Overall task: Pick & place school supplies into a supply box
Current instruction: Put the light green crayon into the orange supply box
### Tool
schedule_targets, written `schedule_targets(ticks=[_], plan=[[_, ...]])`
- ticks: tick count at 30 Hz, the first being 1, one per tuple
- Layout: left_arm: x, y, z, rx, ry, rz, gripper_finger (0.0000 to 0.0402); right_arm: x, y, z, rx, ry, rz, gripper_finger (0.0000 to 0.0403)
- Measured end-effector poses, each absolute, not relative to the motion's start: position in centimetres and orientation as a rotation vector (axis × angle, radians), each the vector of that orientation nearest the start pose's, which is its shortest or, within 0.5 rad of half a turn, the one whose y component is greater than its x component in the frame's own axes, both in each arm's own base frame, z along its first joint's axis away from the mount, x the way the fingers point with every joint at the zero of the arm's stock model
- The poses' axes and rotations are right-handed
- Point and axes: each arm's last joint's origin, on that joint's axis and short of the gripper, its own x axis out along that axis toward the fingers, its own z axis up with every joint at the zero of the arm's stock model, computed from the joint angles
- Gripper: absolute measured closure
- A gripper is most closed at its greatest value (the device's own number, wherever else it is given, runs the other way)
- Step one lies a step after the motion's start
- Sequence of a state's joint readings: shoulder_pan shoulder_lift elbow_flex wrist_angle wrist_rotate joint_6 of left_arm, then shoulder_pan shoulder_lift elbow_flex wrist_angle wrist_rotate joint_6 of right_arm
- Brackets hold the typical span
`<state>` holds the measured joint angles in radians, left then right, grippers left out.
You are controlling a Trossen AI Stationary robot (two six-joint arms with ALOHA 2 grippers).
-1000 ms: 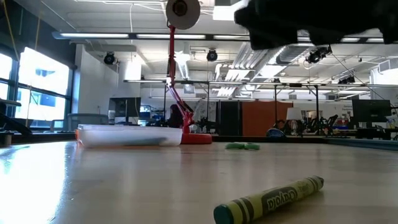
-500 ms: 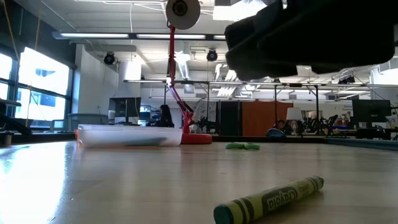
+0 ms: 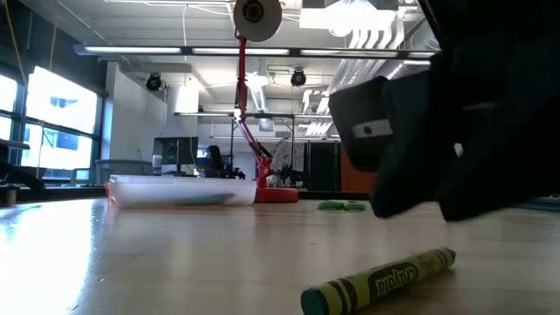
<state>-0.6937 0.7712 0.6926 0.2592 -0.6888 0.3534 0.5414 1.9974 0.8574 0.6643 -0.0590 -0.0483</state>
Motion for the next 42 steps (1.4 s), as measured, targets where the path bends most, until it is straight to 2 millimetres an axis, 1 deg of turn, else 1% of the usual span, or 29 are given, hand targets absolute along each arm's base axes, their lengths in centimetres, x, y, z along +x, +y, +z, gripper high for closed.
schedule_targets(ticks=[5,12,17,20,24,27,29,31,32,38,40,42], plan=[[14.1,-9.3,34.4,0.238,-0.138,0.020,0.0284,31.7,19.4,9.3,-0.183,0.481,0.608,0.0325],[14.1,-9.3,34.4,0.238,-0.138,0.019,0.0284,31.8,19.2,9.0,-0.232,0.484,0.615,0.0325],[14.1,-9.3,34.4,0.238,-0.138,0.020,0.0284,31.5,18.9,8.5,-0.274,0.541,0.604,0.0325],[14.1,-9.3,34.4,0.238,-0.138,0.020,0.0284,31.4,18.9,7.6,-0.285,0.562,0.597,0.0325],[14.1,-9.3,34.4,0.238,-0.138,0.020,0.0284,31.4,18.8,5.4,-0.279,0.592,0.616,0.0331],[14.1,-9.3,34.4,0.238,-0.138,0.019,0.0284,31.6,18.9,4.1,-0.266,0.559,0.629,0.0352],[14.1,-9.3,34.4,0.238,-0.138,0.020,0.0284,31.9,19.0,3.7,-0.235,0.509,0.617,0.0373],[14.1,-9.3,34.4,0.243,-0.138,0.020,0.0284,32.1,18.8,3.8,-0.201,0.474,0.606,0.0391],[14.1,-9.3,34.4,0.244,-0.138,0.020,0.0284,32.2,18.7,3.9,-0.199,0.466,0.600,0.0394],[14.1,-9.4,34.4,0.251,-0.132,0.019,0.0284,33.1,17.8,6.4,-0.302,0.380,0.579,0.0386],[14.1,-9.4,34.4,0.251,-0.132,0.019,0.0284,33.5,16.8,7.7,-0.369,0.353,0.556,0.0393],[14.1,-9.4,34.4,0.251,-0.132,0.019,0.0284,34.3,15.0,9.4,-0.418,0.333,0.493,0.0396]])
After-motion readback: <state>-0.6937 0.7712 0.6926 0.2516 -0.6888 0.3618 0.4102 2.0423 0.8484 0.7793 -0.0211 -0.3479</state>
